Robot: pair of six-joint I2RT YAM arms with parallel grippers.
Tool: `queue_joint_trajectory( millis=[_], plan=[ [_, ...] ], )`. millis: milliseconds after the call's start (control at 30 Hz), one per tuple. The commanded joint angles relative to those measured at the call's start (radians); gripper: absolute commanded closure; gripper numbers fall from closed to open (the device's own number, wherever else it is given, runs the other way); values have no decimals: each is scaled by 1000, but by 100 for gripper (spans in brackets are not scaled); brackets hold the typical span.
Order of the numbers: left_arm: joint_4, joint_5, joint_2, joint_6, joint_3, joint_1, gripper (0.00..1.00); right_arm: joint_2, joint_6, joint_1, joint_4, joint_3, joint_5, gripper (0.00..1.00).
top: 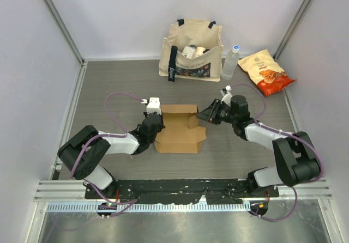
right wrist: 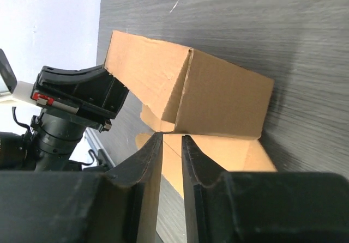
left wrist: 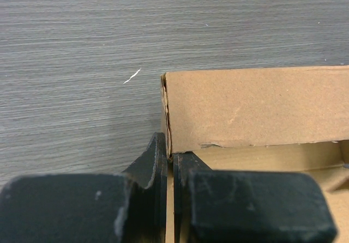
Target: Fold the paper box
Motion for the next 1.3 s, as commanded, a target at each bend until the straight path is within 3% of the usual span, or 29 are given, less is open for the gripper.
queue_joint_trajectory(
  millis=[0, 233, 333, 433, 733, 1067, 1267],
  plan=[
    [57, -26, -17, 7, 10, -2, 100, -158, -137, -61, -170, 48, 65, 72],
    [57, -10, -26, -1, 10, -1, 100, -203, -209, -203, -388, 106, 103, 70],
    [57, -12, -28, -3, 6, -1, 100, -183, -315, -192, -511, 148, 209, 70],
    [57, -7, -36, -3, 6, -2, 100, -157, -376, -132, -526, 149, 262, 69],
    [55, -9, -39, 0, 3, -1, 100, -31, -514, 119, -497, 210, 339, 67],
    [57, -9, -34, 5, 6, -1, 100, -4, -600, 181, -419, 227, 445, 66],
    [63, -12, -25, 14, 6, -2, 100, -22, -665, 198, -290, 165, 468, 63]
  ],
)
